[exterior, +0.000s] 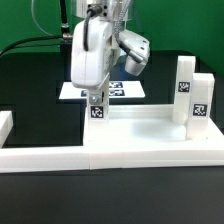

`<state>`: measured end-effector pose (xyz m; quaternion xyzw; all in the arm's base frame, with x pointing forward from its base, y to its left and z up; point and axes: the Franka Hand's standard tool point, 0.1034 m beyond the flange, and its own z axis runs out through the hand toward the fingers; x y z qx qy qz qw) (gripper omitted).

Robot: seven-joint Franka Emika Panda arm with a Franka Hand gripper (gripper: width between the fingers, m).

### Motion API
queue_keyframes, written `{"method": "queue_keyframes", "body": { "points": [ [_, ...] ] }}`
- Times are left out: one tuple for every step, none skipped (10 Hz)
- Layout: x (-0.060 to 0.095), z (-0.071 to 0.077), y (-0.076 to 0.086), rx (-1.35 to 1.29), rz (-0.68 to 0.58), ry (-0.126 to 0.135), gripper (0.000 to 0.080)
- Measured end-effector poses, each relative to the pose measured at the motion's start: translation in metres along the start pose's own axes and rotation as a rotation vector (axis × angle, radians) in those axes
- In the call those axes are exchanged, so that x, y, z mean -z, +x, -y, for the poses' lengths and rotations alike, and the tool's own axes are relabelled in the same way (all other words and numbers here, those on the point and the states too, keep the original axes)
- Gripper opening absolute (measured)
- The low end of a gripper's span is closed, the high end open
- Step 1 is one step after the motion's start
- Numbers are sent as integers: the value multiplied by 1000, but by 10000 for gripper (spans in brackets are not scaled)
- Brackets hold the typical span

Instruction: Assemble desk

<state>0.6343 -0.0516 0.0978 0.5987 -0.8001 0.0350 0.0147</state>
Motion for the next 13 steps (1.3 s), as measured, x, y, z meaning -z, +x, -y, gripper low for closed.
{"method": "queue_keyframes", "body": {
  "points": [
    [0, -1, 1, -7, -1, -6, 290],
    [0, -2, 2, -10, -1, -8, 290],
    [0, -2, 2, -2, -2, -8, 291],
    [-1, -2, 2, 0, -3, -8, 291],
    [-1, -2, 2, 0, -3, -8, 386],
    [6, 2, 1, 9, 4, 4, 531],
    [29, 9, -2, 20, 30, 35, 612],
    [51, 13, -4, 22, 55, 61, 642],
    [65, 15, -5, 21, 72, 77, 642],
    [69, 17, -3, 28, 77, 85, 648],
    [68, 17, 0, 26, 81, 85, 648],
    [67, 16, -2, 29, 81, 84, 649],
    [67, 16, -3, 31, 81, 83, 649]
  ]
}}
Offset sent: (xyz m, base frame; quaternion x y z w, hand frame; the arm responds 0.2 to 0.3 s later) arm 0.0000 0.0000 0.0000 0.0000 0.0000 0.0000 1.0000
